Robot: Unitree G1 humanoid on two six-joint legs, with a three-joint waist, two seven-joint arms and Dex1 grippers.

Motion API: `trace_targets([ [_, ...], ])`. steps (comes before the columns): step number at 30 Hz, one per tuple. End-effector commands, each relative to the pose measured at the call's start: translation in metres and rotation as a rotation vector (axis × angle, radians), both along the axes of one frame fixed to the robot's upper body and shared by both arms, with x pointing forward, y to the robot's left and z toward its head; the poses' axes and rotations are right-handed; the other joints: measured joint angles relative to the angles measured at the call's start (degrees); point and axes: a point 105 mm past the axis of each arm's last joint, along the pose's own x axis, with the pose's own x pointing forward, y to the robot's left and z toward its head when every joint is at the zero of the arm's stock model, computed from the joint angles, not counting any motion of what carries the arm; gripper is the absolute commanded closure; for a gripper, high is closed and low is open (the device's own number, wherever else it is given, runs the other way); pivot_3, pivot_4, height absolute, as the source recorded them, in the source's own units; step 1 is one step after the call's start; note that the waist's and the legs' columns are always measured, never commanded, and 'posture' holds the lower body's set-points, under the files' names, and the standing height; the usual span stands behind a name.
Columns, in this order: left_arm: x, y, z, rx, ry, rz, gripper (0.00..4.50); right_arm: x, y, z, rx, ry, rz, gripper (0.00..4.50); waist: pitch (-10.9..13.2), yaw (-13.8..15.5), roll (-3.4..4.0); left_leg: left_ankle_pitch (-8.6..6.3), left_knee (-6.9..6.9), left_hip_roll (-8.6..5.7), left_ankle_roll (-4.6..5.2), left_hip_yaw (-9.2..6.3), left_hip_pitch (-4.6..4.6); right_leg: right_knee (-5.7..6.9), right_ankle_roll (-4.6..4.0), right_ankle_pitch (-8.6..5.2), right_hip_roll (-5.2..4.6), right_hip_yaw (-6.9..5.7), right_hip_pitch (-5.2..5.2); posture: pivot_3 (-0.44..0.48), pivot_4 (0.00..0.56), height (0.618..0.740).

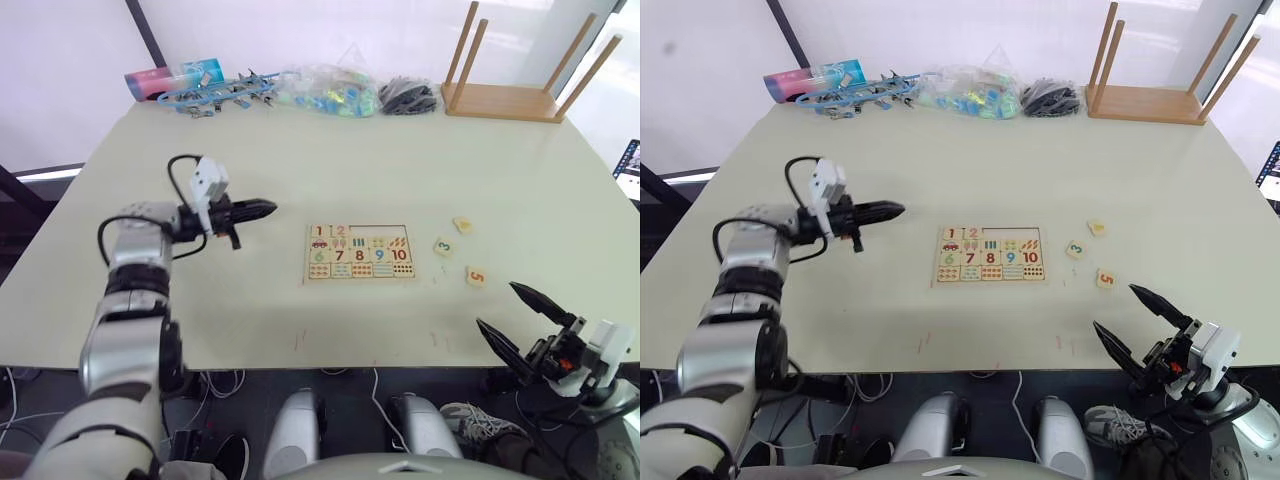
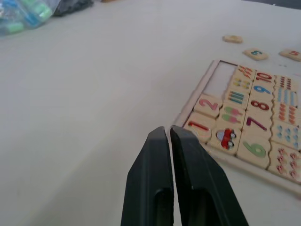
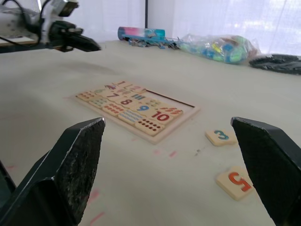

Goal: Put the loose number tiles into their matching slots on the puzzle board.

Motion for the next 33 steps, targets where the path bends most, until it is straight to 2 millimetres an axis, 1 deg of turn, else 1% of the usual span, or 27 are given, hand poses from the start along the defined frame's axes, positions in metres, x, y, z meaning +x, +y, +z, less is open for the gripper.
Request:
trace_targets([
  [1, -0.015, 0.011, 0.015, -0.037, -0.077, 0.075, 4.31, 0.006, -0.008, 0.012, -0.002, -0.027, -0.018, 0.0, 0.0, 0.0, -0.01, 0.0, 0.01, 0.0, 0.0, -0.03, 0.02, 0.03, 0.0, 0.0, -0.02, 0.04, 0.0, 0.0, 0.15, 0.737],
  [4, -0.029, 0.015, 0.012, -0.058, -0.069, 0.123, 4.31, 0.009, -0.01, 0.011, -0.005, -0.011, -0.022, 0.0, -0.04, 0.21, -0.06, 0.0, 0.01, 0.01, 0.0, -0.07, 0.07, 0.07, 0.0, 0.0, -0.05, 0.09, -0.01, 0.0, 0.15, 0.737],
  [5, -0.032, 0.017, 0.012, -0.053, -0.068, 0.137, 4.09, 0.01, -0.01, 0.011, -0.006, -0.007, -0.023, 0.0, -0.05, 0.31, -0.07, 0.0, 0.01, 0.01, 0.0, -0.07, 0.05, 0.08, -0.01, -0.01, -0.05, 0.05, -0.01, 0.0, 0.15, 0.737],
  [6, -0.035, 0.016, 0.011, -0.049, -0.068, 0.145, 3.78, 0.01, -0.012, 0.01, -0.007, -0.003, -0.024, 0.0, -0.05, 0.45, -0.07, 0.01, 0.01, 0.01, -0.01, -0.08, 0.05, 0.09, -0.02, -0.01, -0.05, 0.01, -0.01, 0.0, 0.15, 0.737],
  [7, -0.041, 0.019, 0.009, -0.056, -0.062, 0.165, 3.44, 0.011, -0.012, 0.01, -0.009, 0.003, -0.027, 0.0, -0.05, 0.52, -0.07, 0.01, 0.01, 0.0, -0.02, -0.07, 0.06, 0.09, -0.02, -0.01, -0.06, -0.03, -0.01, 0.0, 0.15, 0.737],
  [10, -0.076, 0.033, -0.012, -0.031, -0.007, 0.23, 1.94, 0.017, -0.019, 0.002, -0.033, 0.04, -0.056, 0.0, -0.21, -0.23, 0.0, 0.0, 0.0, 0.03, -0.02, -0.07, 0.11, 0.08, -0.01, -0.01, -0.13, 0.11, 0.0, 0.0, 0.15, 0.737],
  [11, -0.084, 0.036, -0.016, -0.024, 0.002, 0.248, 1.53, 0.019, -0.021, 0.001, -0.038, 0.054, -0.067, 0.0, -0.23, -0.85, -0.02, -0.01, -0.02, 0.03, -0.02, -0.01, 0.14, 0.05, 0.0, -0.01, -0.14, 0.18, -0.01, 0.0, 0.15, 0.737],
  [12, -0.09, 0.038, -0.017, -0.026, 0.007, 0.26, 0.88, 0.019, -0.024, -0.001, -0.045, 0.064, -0.075, 0.0, -0.23, -1.03, -0.01, -0.01, -0.07, 0.06, -0.01, 0.03, 0.13, 0.03, -0.01, -0.01, -0.15, 0.22, -0.04, 0.0, 0.15, 0.737],
  [13, -0.094, 0.038, -0.017, -0.026, 0.007, 0.267, 0.55, 0.019, -0.027, -0.001, -0.046, 0.069, -0.079, 0.0, -0.22, -1.04, -0.01, -0.01, -0.1, 0.07, -0.01, 0.01, 0.11, 0.01, -0.01, -0.01, -0.14, 0.19, -0.07, 0.0, 0.15, 0.737],
  [14, -0.098, 0.038, -0.017, -0.024, 0.009, 0.271, 0.06, 0.019, -0.029, -0.002, -0.047, 0.076, -0.083, 0.0, -0.23, -0.32, -0.01, -0.01, -0.1, 0.07, -0.01, -0.02, 0.09, 0.01, -0.01, -0.02, -0.14, 0.15, -0.09, 0.0, 0.15, 0.737],
  [18, -0.118, 0.048, -0.022, 0.002, 0.021, 0.309, 0.06, 0.019, -0.039, -0.004, -0.055, 0.105, -0.092, 0.0, -0.43, 0.08, 0.14, -0.15, -0.09, 0.12, -0.3, -0.09, 0.11, 0.01, 0.14, -0.1, -0.23, 0.04, -0.12, 0.0, 0.15, 0.737],
  [24, -0.139, 0.058, -0.026, 0.023, 0.031, 0.34, 0.06, 0.016, -0.046, -0.007, -0.068, 0.138, -0.092, 0.0, -0.41, 0.07, 0.17, -0.07, -0.18, 0.1, -0.08, -0.05, 0.05, -0.2, 0.01, -0.03, -0.2, 0.04, -0.14, 0.0, 0.15, 0.737],
  [29, -0.147, 0.06, -0.031, 0.034, 0.038, 0.341, 0.06, 0.016, -0.049, -0.008, -0.07, 0.151, -0.102, 0.0, -0.39, 0.15, 0.2, -0.19, -0.18, 0.12, -0.29, -0.08, 0.05, -0.21, 0.21, -0.15, -0.25, 0.02, -0.14, 0.0, 0.15, 0.737],
  [33, -0.147, 0.059, -0.03, 0.024, 0.028, 0.339, 0.06, 0.017, -0.052, -0.009, -0.077, 0.155, -0.107, 0.0, -0.39, 0.11, 0.21, -0.19, -0.17, 0.15, -0.3, -0.05, 0.06, -0.21, 0.25, -0.17, -0.32, 0.01, -0.15, 0.0, 0.15, 0.737],
])
